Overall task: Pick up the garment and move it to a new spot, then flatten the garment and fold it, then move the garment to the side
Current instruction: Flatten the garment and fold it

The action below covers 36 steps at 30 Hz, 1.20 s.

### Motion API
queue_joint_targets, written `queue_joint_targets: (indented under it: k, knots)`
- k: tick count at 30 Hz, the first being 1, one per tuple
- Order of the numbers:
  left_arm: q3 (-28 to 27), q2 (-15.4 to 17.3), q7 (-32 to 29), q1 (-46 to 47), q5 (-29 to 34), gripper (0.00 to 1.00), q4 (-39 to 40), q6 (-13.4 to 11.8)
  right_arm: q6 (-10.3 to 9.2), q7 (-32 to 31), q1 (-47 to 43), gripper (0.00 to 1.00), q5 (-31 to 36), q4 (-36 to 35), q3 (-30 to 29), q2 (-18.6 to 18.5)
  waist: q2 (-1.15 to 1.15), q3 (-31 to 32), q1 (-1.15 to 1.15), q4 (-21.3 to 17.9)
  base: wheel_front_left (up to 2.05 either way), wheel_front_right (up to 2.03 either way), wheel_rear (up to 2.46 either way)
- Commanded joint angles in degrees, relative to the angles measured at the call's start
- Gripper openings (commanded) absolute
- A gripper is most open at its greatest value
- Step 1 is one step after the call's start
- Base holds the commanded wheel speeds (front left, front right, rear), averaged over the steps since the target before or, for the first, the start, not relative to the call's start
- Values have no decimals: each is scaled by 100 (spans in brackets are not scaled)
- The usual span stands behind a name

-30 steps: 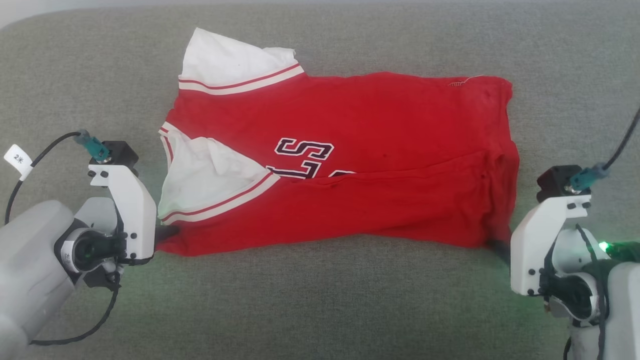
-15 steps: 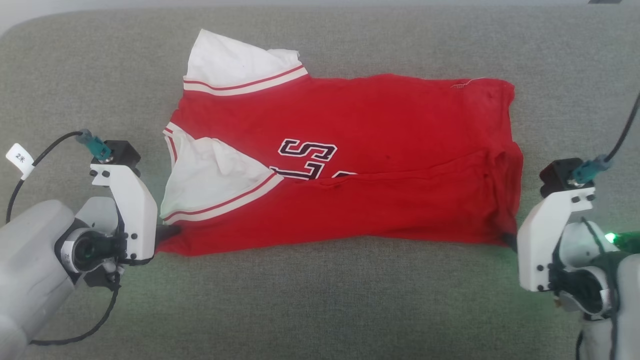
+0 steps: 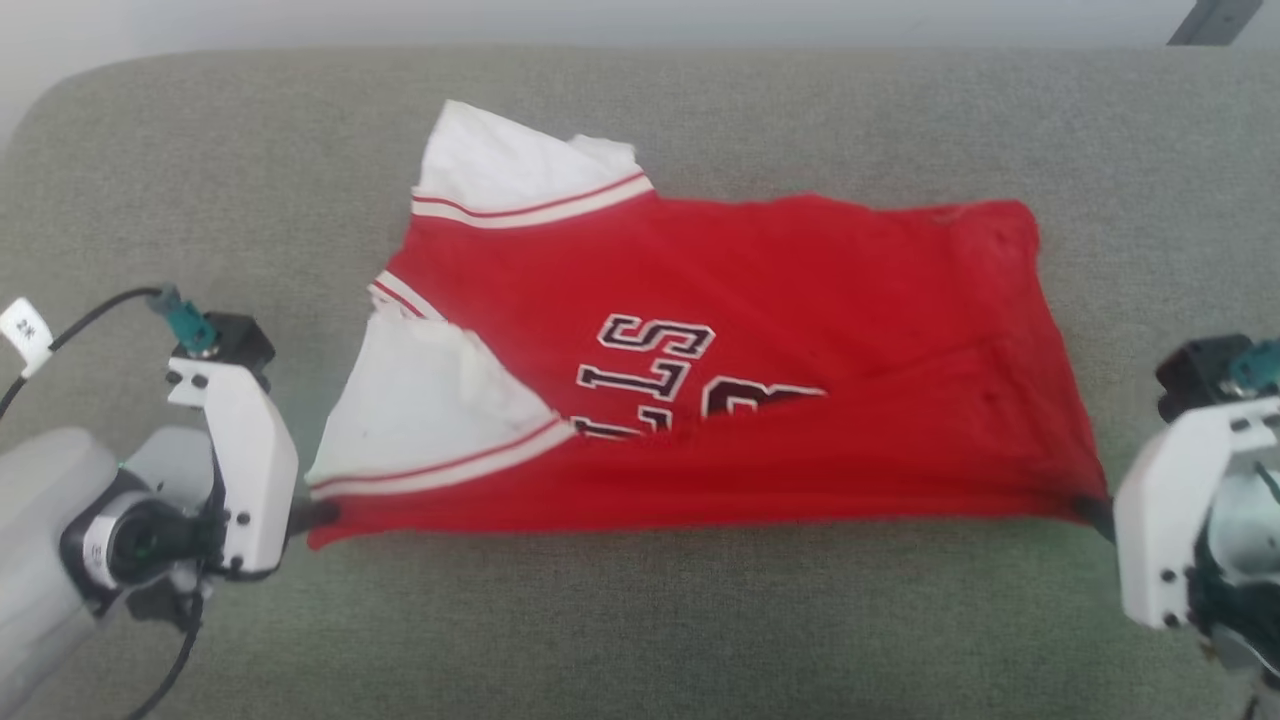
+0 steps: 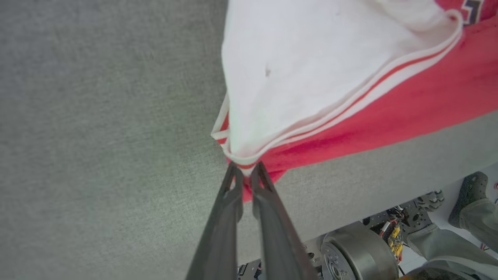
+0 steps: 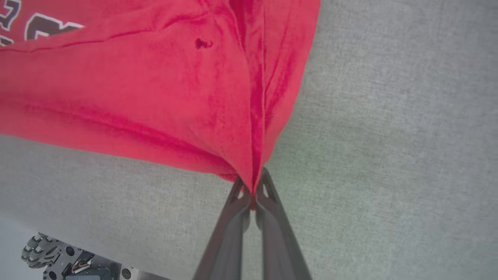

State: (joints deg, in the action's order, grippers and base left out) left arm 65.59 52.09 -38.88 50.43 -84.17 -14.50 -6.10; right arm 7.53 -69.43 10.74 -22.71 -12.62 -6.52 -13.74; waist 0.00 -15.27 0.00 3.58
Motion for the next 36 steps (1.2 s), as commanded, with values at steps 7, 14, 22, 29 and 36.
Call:
queue_joint_targets:
  k: [7,14,22,29,36]
  knots:
    - [72,473,-7,-419,-32,0,896,-488,-8,-312,-664,0,-124,-419,-348,-61,0,18,0,25,0,0,0]
    - [191,388,249,-742,47,0,1035,-571,-8,-85,-914,0,-13,-161,-378,143,0,-29,0,-25,0,0,0]
    - [223,-156,500,-815,54,100,144,-336,-7,218,-648,18,126,454,-143,277,0,-42,0,-102,0,0,0]
    - [133,-161,376,-542,60,100,-162,-266,-7,338,-457,100,119,631,-61,255,0,19,0,-157,0,0,0]
    - [-60,326,143,-89,159,100,415,-462,-7,636,-324,100,-54,176,-186,259,0,138,0,-274,0,0,0]
